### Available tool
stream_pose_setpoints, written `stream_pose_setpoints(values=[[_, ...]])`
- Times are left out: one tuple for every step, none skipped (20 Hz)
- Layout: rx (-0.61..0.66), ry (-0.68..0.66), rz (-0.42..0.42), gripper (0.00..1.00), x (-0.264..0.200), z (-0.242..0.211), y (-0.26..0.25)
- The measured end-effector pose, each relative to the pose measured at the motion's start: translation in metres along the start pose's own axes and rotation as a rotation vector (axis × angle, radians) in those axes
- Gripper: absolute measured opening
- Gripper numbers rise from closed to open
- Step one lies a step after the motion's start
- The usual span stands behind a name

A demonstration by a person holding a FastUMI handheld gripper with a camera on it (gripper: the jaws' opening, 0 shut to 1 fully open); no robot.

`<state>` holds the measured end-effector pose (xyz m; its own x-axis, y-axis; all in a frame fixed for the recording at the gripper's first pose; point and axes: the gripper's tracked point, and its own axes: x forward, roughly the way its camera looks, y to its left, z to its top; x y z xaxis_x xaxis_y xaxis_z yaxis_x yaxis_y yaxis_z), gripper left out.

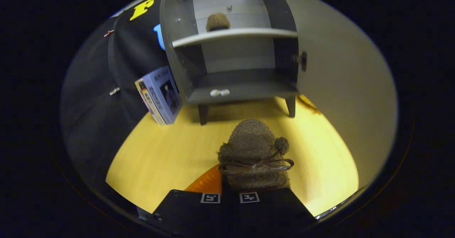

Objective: Open the shoe cabinet door, grab the shoes and put them into the shoe cabinet, then close the shoe cabinet door.

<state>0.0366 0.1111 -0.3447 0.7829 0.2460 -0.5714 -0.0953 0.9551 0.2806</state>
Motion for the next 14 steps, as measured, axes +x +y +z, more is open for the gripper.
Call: stream_pose_setpoints(values=[[-0.020, -0.024, -0.001, 0.05, -0.009, 0.026, 0.002], [-0.039, -0.049, -0.002, 0.05, -0.018, 0.051, 0.002], [-0.052, -0.072, -0.002, 0.05, -0.026, 0.077, 0.003], [-0.054, -0.093, -0.001, 0.05, -0.032, 0.103, 0.006], [-0.053, -0.113, 0.000, 0.05, -0.039, 0.128, 0.008], [-0.055, -0.123, 0.000, 0.05, -0.042, 0.152, 0.009], [-0.050, -0.143, 0.002, 0.05, -0.043, 0.178, 0.010], [-0.047, -0.155, 0.003, 0.05, -0.041, 0.200, 0.012], [-0.048, -0.160, 0.005, 0.05, -0.038, 0.221, 0.013], [-0.048, -0.175, 0.001, 0.05, -0.034, 0.243, 0.010], [-0.052, -0.172, -0.010, 0.05, -0.028, 0.261, 0.007], [-0.062, -0.181, -0.019, 0.05, -0.017, 0.280, 0.005], [-0.067, -0.186, -0.031, 0.05, -0.006, 0.295, 0.002], [-0.068, -0.179, -0.037, 0.05, 0.008, 0.310, 0.001]])
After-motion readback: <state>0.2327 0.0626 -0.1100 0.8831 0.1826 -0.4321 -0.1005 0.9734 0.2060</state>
